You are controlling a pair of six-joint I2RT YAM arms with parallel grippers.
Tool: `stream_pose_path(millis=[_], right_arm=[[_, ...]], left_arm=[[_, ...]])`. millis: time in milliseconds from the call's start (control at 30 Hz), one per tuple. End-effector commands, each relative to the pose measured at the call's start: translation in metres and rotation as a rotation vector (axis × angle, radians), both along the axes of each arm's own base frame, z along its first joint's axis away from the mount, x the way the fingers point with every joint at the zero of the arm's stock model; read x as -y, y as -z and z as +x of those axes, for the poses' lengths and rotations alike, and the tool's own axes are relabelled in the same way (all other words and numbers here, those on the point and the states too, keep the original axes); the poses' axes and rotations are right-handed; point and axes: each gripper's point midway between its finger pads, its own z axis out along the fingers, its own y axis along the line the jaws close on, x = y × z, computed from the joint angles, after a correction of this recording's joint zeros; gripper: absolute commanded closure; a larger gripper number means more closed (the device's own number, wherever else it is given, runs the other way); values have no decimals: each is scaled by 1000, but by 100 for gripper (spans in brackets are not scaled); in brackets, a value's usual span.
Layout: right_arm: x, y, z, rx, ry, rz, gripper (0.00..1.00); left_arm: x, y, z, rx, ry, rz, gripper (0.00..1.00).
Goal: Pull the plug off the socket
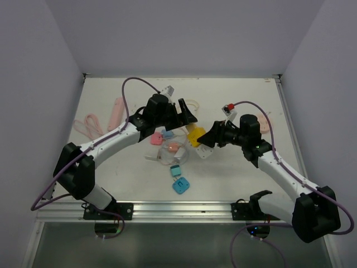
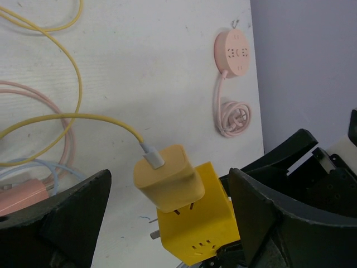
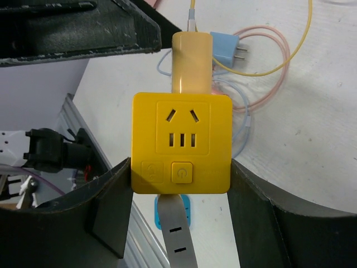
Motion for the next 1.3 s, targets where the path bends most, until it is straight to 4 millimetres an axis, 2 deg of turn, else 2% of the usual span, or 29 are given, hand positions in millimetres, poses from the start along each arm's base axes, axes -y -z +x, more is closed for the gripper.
stream_pose_path(millis=[0,133,300,633,833,1133,1267], right_arm=[[2,-33,11,157,18,-35,100],[3,-30,13,172,32,-68,100],[3,-32,14,211,43,-115,100],[8,-25,12,232,63,-182,100],[7,-23,12,244,68,-202,100],[2,-24,14,260,73,-207,100],[0,-23,15,270,78,-218,100]], left_arm=[[0,5,0,-36,-58,44,12],[4,14,0,-66,-83,39,14],[16,15,4,-76,-95,12,18],[23,24,13,-116,-167,-43,24],[32,23,13,-120,-170,-71,31],[38,36,3,-180,-169,-82,32],[38,39,1,-193,-175,-86,44]])
